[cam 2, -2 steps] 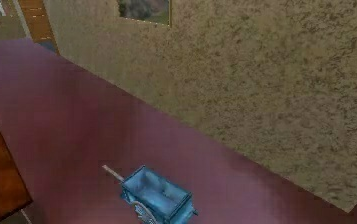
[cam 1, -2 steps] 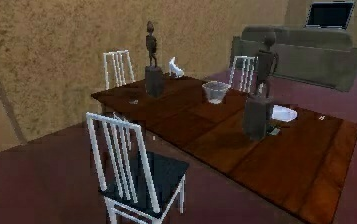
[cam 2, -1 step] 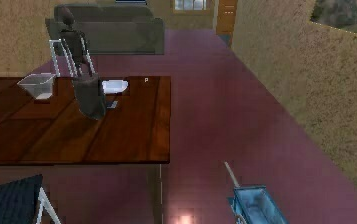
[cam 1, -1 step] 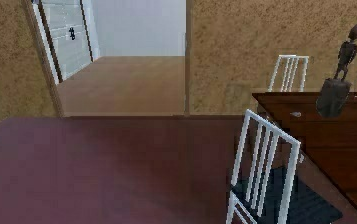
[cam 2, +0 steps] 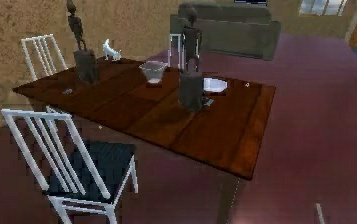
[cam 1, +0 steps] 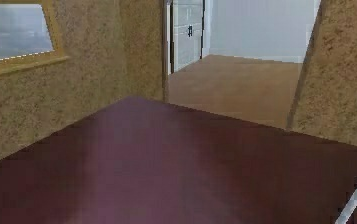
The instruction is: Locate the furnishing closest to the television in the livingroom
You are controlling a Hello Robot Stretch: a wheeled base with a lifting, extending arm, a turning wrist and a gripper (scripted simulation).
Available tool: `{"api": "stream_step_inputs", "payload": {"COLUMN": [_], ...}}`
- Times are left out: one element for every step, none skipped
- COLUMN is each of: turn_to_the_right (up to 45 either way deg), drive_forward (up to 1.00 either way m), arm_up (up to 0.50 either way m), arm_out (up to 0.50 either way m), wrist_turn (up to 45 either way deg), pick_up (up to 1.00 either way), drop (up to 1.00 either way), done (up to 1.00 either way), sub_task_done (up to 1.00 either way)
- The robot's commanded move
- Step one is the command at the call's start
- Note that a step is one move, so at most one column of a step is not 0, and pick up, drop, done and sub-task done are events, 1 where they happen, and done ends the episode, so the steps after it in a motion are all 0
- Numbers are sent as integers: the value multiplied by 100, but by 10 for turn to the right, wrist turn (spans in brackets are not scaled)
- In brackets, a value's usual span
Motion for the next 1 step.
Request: {"api": "stream_step_inputs", "payload": {"turn_to_the_right": [0], "drive_forward": [35], "arm_up": [0], "arm_out": [0], "wrist_turn": [0], "pick_up": [0], "drop": [0], "done": [0], "sub_task_done": [0]}}
